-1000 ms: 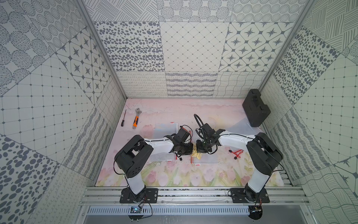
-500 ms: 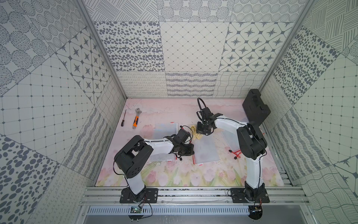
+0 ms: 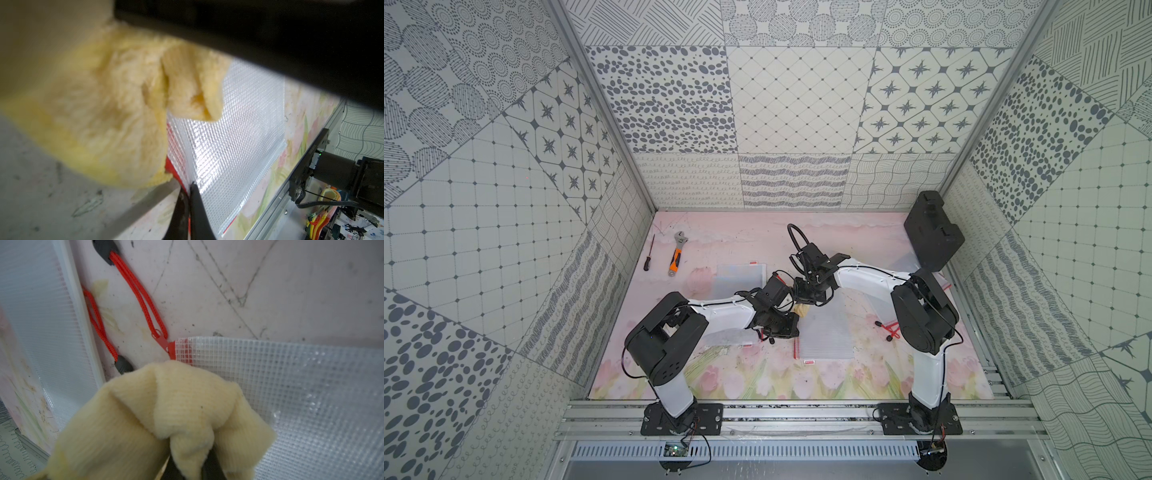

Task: Wipe the document bag
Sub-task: Wipe the dirt from the document bag.

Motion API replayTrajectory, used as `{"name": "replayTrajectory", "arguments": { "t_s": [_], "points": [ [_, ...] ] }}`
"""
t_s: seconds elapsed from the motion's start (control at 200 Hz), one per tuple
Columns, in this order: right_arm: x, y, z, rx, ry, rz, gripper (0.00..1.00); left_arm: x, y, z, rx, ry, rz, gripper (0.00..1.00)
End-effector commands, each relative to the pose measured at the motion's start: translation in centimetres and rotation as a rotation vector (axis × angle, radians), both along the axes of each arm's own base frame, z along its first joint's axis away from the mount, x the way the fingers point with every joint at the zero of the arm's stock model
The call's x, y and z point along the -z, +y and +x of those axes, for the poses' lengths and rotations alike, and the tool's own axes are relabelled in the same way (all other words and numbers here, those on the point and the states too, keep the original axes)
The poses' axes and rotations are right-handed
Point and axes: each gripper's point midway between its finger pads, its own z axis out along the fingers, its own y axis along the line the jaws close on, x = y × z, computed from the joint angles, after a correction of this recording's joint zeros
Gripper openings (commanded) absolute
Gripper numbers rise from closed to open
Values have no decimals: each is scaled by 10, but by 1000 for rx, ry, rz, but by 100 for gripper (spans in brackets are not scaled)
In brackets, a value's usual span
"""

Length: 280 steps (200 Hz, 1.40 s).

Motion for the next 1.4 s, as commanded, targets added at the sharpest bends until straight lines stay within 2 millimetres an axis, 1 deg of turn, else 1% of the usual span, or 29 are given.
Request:
{"name": "replayTrajectory", "arguments": {
  "t_s": [0.0,0.07,0.15,0.22,0.275,0.345,0.415,0.525,0.67,0.73,0.79,0.845,0.9,0.981,1.041,1.141,1.231,1.311,1.396],
  "points": [
    [4,-2,12,44,-18,2,0,-7,-3,-9,97,-7,-16,0],
    [14,-6,25,65,-16,-22,0,-8,-5,-10,102,-1,-24,0],
    [26,-17,44,102,-12,-64,0,-10,-5,-10,103,2,-27,0],
    [32,-27,59,134,-20,-83,0,-11,-4,-11,105,3,-26,0],
    [34,-35,65,146,-15,-102,0,-11,-3,-12,105,2,-23,0],
    [30,-38,64,146,-18,-105,0,-11,-1,-13,105,-1,-14,0],
    [23,-34,55,131,-27,-78,0,-9,2,-12,96,-6,-4,0],
    [18,-32,31,100,-21,-77,0,-4,5,-7,72,-13,25,0],
    [26,-24,-10,45,33,-55,0,3,10,0,33,-9,52,0],
    [30,-21,-24,28,51,-50,0,4,11,1,27,-4,55,0],
    [33,-19,-31,19,65,-39,0,4,12,2,24,-7,57,0],
    [36,-19,-33,16,71,-43,0,5,15,3,18,-8,66,0],
    [40,-23,-29,22,65,-68,0,5,15,4,16,-7,63,0],
    [45,-29,-16,39,61,-85,0,4,16,4,15,-9,56,0],
    [48,-35,0,62,57,-87,0,2,16,3,14,-9,54,0],
    [55,-52,32,112,44,-113,0,1,19,3,8,-15,52,0],
    [58,-67,52,135,43,-151,0,1,23,3,-6,-22,67,0],
    [49,-68,57,129,26,-158,0,3,29,4,-30,-21,78,0],
    [35,-59,49,106,5,-140,0,7,37,8,-74,-10,99,0]
  ]
}}
